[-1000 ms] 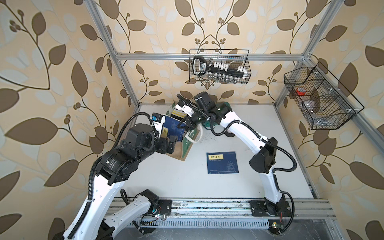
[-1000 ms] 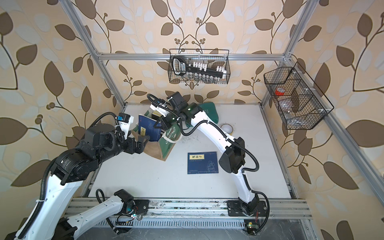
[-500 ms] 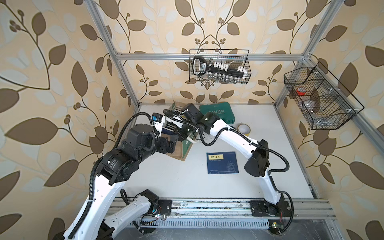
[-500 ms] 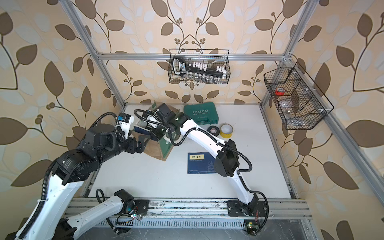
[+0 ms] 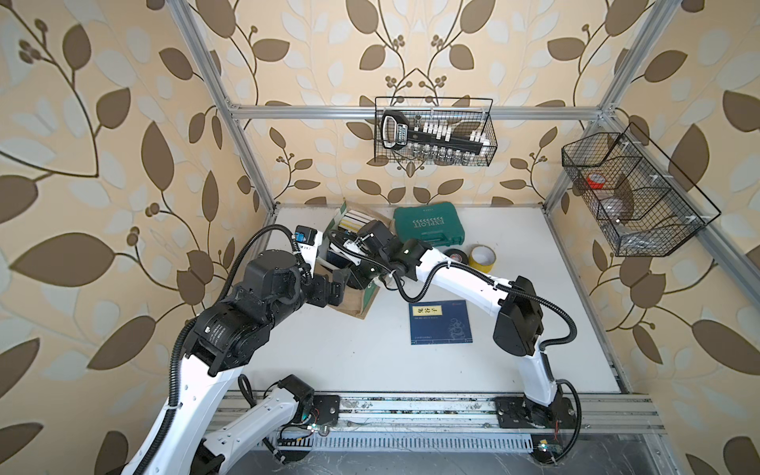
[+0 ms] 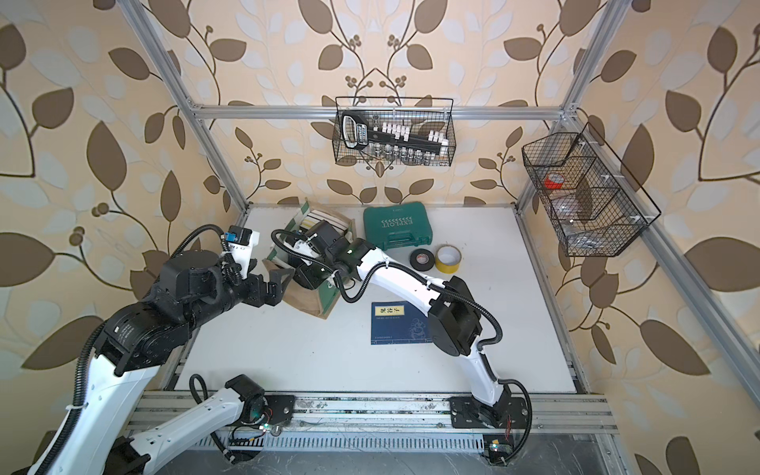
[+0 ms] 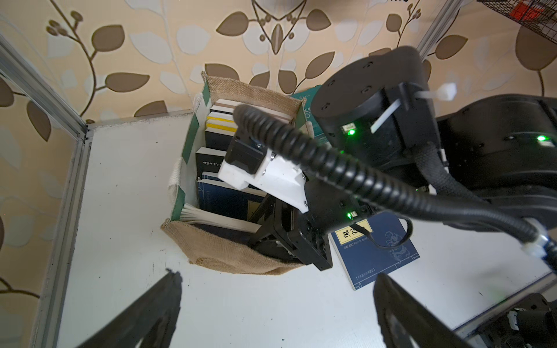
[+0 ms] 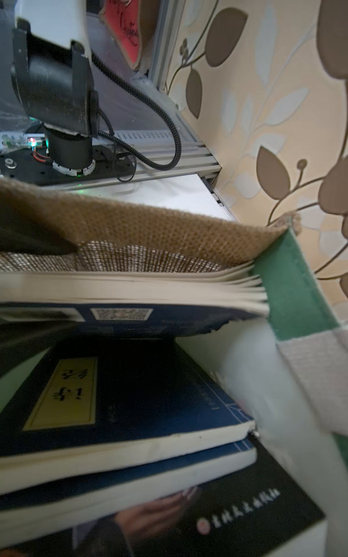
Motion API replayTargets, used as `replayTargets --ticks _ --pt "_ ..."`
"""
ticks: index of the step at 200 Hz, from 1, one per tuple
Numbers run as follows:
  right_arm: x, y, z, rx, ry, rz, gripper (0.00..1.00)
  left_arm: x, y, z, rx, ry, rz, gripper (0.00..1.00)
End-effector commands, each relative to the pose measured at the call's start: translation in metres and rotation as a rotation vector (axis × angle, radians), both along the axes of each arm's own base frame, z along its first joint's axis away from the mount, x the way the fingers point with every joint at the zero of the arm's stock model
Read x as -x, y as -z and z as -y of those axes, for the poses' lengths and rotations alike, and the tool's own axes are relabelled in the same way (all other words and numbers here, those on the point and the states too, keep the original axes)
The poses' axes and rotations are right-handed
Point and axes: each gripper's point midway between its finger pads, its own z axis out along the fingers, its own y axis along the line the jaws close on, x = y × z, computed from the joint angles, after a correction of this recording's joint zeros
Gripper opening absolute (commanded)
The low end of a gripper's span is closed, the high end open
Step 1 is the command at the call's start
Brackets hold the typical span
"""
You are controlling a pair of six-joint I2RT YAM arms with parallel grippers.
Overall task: Put the books into the canvas bag
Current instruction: Place the book in the canvas bag.
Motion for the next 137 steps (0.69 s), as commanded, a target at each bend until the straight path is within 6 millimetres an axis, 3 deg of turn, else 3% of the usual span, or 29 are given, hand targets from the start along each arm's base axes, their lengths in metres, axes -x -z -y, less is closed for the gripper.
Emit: replayTargets --ticks 1,46,110,125,137 --pt "0.02 -0.008 -0.003 -0.021 -0.042 -0.054 0.46 -0.003 -0.003 -0.004 0.013 -0.029 0.016 0.99" --pt "-0.002 -0.037 0.007 -0.075 -0.003 -0.022 0.56 -0.001 0.001 0.0 0.028 -0.014 -0.004 0.99" --pt "-0.039 -0.075 0.057 -0.129 0.095 0.031 0.68 0.001 0.012 0.005 0.031 0.008 -0.05 0.99" --pt "-0.043 -0.084 0.069 -0.139 0.119 0.048 0.71 0.004 0.015 0.013 0.047 0.051 -0.068 0.99" --pt "-0.046 -0.09 0.084 -0.143 0.154 0.065 0.76 0.012 0.02 0.033 0.082 0.165 -0.098 0.99"
